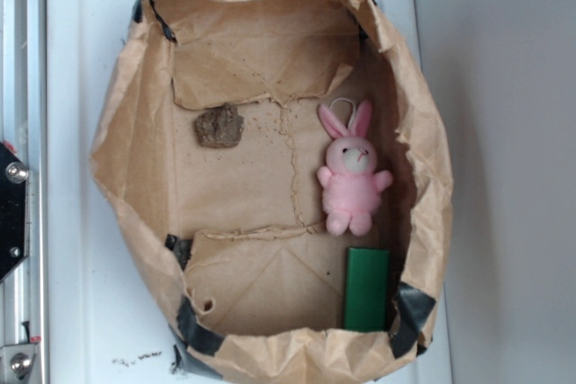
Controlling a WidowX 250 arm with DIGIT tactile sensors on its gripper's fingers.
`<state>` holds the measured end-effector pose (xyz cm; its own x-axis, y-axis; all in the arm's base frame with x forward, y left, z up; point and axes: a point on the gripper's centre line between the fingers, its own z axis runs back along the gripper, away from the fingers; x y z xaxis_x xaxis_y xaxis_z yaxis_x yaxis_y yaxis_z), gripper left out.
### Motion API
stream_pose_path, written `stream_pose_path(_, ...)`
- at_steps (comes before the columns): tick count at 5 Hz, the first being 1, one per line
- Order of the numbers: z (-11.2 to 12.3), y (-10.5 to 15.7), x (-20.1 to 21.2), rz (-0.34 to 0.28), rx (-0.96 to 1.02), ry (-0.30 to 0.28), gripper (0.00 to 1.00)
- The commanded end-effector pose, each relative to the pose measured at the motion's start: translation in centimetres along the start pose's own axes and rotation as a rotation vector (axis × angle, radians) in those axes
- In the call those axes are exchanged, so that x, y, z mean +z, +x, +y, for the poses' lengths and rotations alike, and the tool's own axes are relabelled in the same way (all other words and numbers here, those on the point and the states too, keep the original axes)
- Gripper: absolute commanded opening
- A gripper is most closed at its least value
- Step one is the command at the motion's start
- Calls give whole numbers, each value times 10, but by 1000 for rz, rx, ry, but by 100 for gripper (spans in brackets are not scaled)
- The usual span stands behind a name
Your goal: Grab the rock.
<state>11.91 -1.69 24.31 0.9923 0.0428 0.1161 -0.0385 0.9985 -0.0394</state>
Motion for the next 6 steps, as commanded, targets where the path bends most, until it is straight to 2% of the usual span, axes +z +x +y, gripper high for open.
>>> stream_pose_path(1, 0, 0, 0, 0, 0, 0, 100)
stream_pose_path(2, 0, 29, -29, 8, -44, 3, 100)
stream_pose_path(3, -7, 59, -56, 0, -58, -32, 100)
stream_pose_path(4, -3, 88, -75, -5, -80, -61, 100)
stream_pose_path(6, 33, 132, -99, -12, -11, -37, 100)
